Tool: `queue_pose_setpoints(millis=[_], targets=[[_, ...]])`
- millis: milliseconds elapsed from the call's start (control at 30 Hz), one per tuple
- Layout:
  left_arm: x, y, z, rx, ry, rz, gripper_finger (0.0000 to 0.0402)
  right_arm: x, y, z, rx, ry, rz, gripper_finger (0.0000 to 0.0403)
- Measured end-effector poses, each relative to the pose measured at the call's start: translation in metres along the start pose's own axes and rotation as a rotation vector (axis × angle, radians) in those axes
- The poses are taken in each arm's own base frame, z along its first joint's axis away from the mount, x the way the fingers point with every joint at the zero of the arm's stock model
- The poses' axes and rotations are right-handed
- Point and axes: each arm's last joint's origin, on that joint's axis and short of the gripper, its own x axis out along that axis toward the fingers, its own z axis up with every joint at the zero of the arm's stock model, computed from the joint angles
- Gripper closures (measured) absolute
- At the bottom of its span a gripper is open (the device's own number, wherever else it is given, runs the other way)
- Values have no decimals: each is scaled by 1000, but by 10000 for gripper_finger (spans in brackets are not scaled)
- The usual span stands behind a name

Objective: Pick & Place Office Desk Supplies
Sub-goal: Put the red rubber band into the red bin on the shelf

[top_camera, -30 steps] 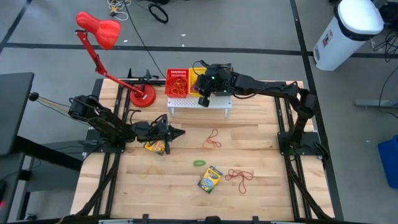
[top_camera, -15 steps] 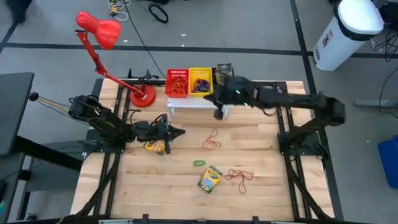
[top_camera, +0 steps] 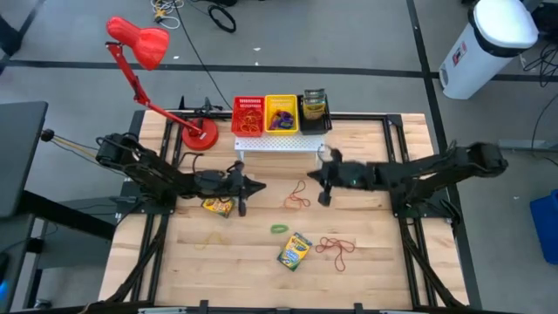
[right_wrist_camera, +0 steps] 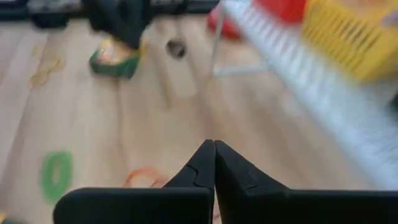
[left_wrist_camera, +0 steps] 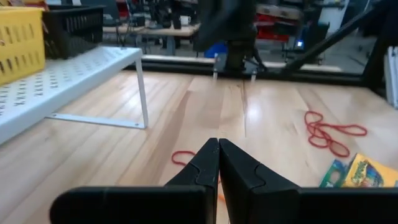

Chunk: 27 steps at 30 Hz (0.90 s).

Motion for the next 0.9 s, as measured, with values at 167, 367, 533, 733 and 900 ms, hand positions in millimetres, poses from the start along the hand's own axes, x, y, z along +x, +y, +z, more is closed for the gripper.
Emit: queue_pose_setpoints(millis=[167, 367, 533, 733, 900], targets=[[7, -3, 4, 35, 25, -39, 385, 3, 30, -29, 41, 92, 35, 391], [11, -5, -6, 63, 61, -53, 385, 22, 54, -59, 51, 207, 43, 353], [15, -6, -16, 63, 60, -51, 385, 41, 57, -76, 39, 295, 12, 285], [23, -8, -19, 63, 50, -53, 385, 60, 56, -79, 39, 351, 38, 216], [30, -10, -22, 66, 61, -55, 385, 70, 57, -85, 23, 386, 36, 225]])
